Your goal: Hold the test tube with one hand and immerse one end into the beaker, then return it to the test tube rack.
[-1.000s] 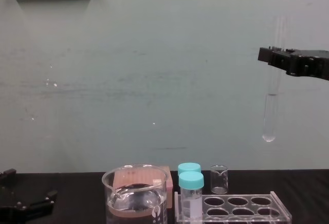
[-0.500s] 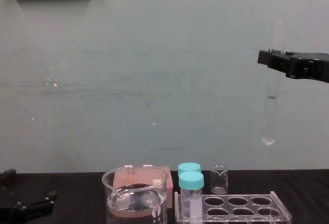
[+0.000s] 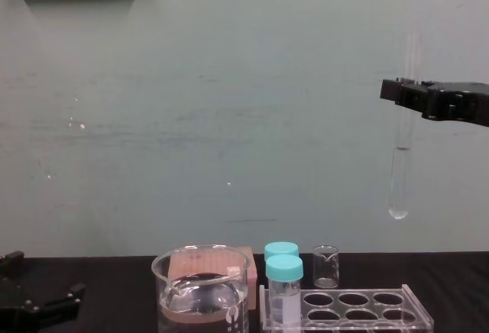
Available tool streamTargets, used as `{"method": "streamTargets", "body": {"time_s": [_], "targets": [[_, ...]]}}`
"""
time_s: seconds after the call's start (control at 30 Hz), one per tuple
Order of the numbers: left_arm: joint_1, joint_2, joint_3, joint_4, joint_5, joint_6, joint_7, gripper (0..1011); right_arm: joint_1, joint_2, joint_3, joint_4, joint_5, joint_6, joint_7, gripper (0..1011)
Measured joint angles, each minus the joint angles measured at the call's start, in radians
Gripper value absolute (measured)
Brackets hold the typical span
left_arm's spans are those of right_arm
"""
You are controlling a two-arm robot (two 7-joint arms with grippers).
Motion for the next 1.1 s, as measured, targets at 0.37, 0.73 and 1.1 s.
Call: {"method": "streamTargets", "body": {"time_s": [0.37, 0.73, 1.1], "targets": [[0.000, 0.000, 0.000, 0.000, 0.000, 0.000, 0.000, 1000, 0.004, 0.000, -0.004, 0.006, -0.002, 0.005, -0.001, 226], [0.000, 0.000, 0.000, 0.000, 0.000, 0.000, 0.000, 1000, 0.005, 0.000, -0.006, 0.008, -0.003, 0.006, -0.001, 225], [0.000, 0.000, 0.000, 0.000, 0.000, 0.000, 0.000, 1000, 0.002, 0.002, -0.005, 0.007, 0.000, 0.008, 0.000, 225]]}}
